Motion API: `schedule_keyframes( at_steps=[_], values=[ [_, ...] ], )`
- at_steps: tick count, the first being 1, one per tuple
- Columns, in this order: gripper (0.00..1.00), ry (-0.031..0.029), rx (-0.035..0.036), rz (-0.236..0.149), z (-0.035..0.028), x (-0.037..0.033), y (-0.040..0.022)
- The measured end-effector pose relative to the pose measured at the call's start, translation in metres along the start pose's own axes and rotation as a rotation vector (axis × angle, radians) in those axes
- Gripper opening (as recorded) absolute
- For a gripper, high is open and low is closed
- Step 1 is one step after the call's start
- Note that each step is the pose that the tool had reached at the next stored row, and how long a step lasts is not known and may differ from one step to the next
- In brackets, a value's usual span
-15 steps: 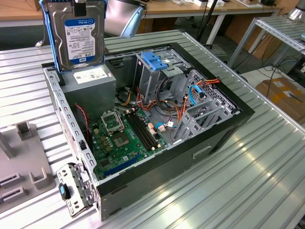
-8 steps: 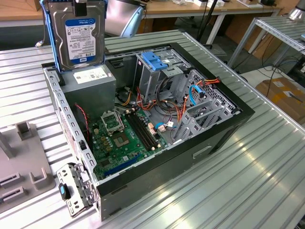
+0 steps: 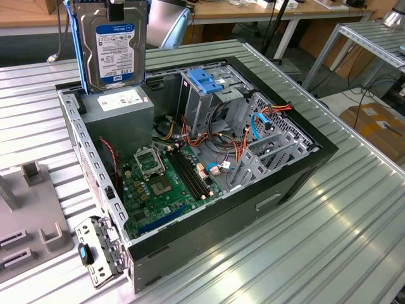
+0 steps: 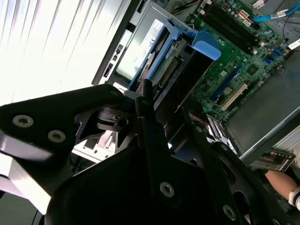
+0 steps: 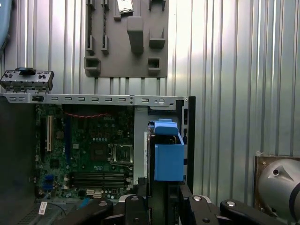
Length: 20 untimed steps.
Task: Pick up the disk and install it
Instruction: 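Pick up the disk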
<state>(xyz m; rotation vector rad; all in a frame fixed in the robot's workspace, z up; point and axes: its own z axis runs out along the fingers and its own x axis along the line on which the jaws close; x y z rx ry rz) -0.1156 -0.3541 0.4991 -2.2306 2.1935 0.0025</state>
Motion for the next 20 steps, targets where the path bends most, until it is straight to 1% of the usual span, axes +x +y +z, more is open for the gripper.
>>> schedule_keyframes(
  at_steps=[2,5,10,13,16,18,20],
  values=[
    [0.35,0.0,0.0,0.0,0.0001,0.0001,-0.0055],
    [0.35,0.0001,0.0,0.0,0.0001,0.0002,-0.01],
    [0.35,0.0,0.0,0.0,0.0002,0.0003,-0.0206],
    [0.35,0.0,0.0,0.0,0.0002,0.0005,-0.0289],
    [0.35,0.0,0.0,0.0,0.0003,0.0006,-0.0347],
    [0.35,0.0,0.0,0.0,0.0003,0.0007,-0.0402],
    [0.35,0.0,0.0,0.0,0.0003,0.0007,-0.044]
  ],
)
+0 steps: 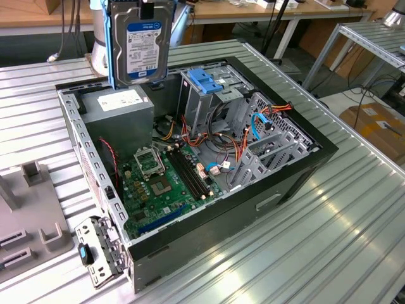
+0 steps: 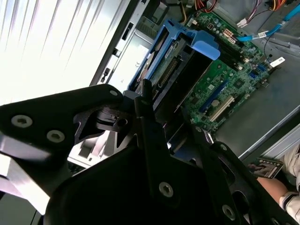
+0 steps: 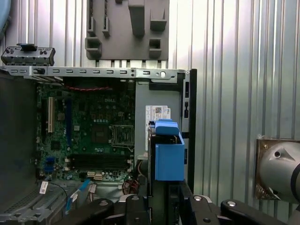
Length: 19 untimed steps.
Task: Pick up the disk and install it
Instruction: 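Pick up the disk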
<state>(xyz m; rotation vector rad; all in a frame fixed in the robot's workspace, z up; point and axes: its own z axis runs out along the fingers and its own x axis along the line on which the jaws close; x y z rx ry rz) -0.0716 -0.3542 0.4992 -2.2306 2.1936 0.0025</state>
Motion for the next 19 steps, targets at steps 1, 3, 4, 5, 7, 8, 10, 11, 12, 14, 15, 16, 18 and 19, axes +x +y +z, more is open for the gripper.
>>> schedule_keyframes(
  at_steps=[1,3,4,5,7,8,10,11,12,14,15,16,18,19],
  values=[
    [0.35,0.0001,0.0,0.0,0.0,0.0,-0.0017],
    [0.35,0.0001,0.0,0.0,0.0,0.0001,-0.0056],
    [0.35,0.0001,0.0,0.0,0.0,0.0001,-0.0077],
    [0.35,0.0,0.0,0.0,0.0001,0.0002,-0.0108],
    [0.35,0.0001,0.0,0.0,0.0001,0.0002,-0.0153],
    [0.35,0.0,0.0,0.0,0.0001,0.0003,-0.0169],
    [0.35,0.0,0.0,0.0,0.0002,0.0004,-0.0216],
    [0.35,-0.0001,0.0,0.0,0.0002,0.0004,-0.0233],
    [0.35,0.0,0.0,0.0,0.0002,0.0004,-0.025],
    [0.35,0.0,0.0,0.0,0.0002,0.0005,-0.029],
    [0.35,0.0,0.0,0.0,0.0002,0.0005,-0.0306],
    [0.35,-0.0001,0.0001,0.0,0.0003,0.0006,-0.0344],
    [0.35,0.0,0.0,0.0,0.0003,0.0006,-0.0384],
    [0.35,-0.0001,0.0,0.0,0.0004,0.0007,-0.0404]
  ],
)
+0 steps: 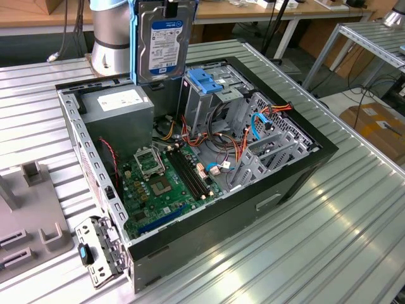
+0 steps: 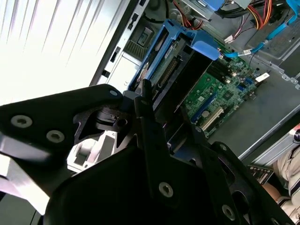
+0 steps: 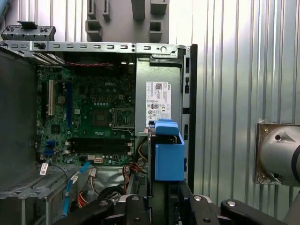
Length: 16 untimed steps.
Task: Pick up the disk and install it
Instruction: 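Pick up the disk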
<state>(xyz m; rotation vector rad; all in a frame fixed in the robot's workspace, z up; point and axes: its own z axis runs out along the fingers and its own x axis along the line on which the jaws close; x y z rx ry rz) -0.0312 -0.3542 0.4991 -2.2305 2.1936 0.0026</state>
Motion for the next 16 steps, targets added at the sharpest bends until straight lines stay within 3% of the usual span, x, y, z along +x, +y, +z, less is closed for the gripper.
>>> schedule_keyframes(
  at_steps=[7,11,16],
  values=[
    [0.35,0.0,0.0,0.0,0.0001,0.0002,-0.0131],
    [0.35,0.0001,0.0,0.0,0.0002,0.0004,-0.0262],
    [0.35,0.0001,0.0,0.0,0.0003,0.0006,-0.0361]
  ],
)
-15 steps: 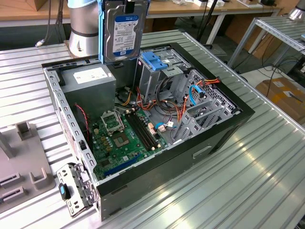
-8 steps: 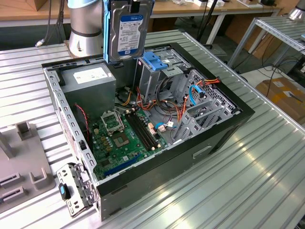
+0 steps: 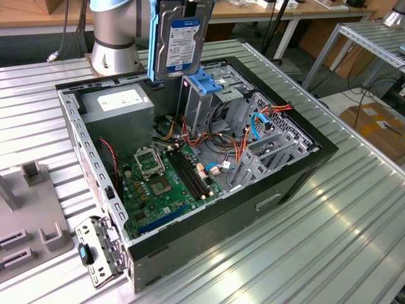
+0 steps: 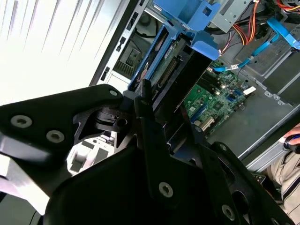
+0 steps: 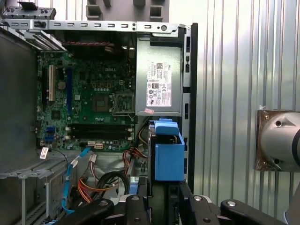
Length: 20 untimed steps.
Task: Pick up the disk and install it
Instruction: 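Pick up the disk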
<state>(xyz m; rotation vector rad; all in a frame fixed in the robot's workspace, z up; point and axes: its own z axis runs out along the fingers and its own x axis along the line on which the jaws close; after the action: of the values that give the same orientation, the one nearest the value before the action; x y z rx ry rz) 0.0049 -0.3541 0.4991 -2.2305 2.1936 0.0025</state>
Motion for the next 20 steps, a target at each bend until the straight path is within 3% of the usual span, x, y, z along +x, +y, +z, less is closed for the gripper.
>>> schedule_keyframes(
  at_steps=[8,16,20],
  values=[
    [0.35,0.0,0.0,0.0,0.0002,0.0002,-0.0141],
    [0.35,0.0,0.0,0.0,0.0003,0.0005,-0.0319],
    [0.35,0.0001,0.0,0.0,0.0003,0.0006,-0.0351]
  ],
)
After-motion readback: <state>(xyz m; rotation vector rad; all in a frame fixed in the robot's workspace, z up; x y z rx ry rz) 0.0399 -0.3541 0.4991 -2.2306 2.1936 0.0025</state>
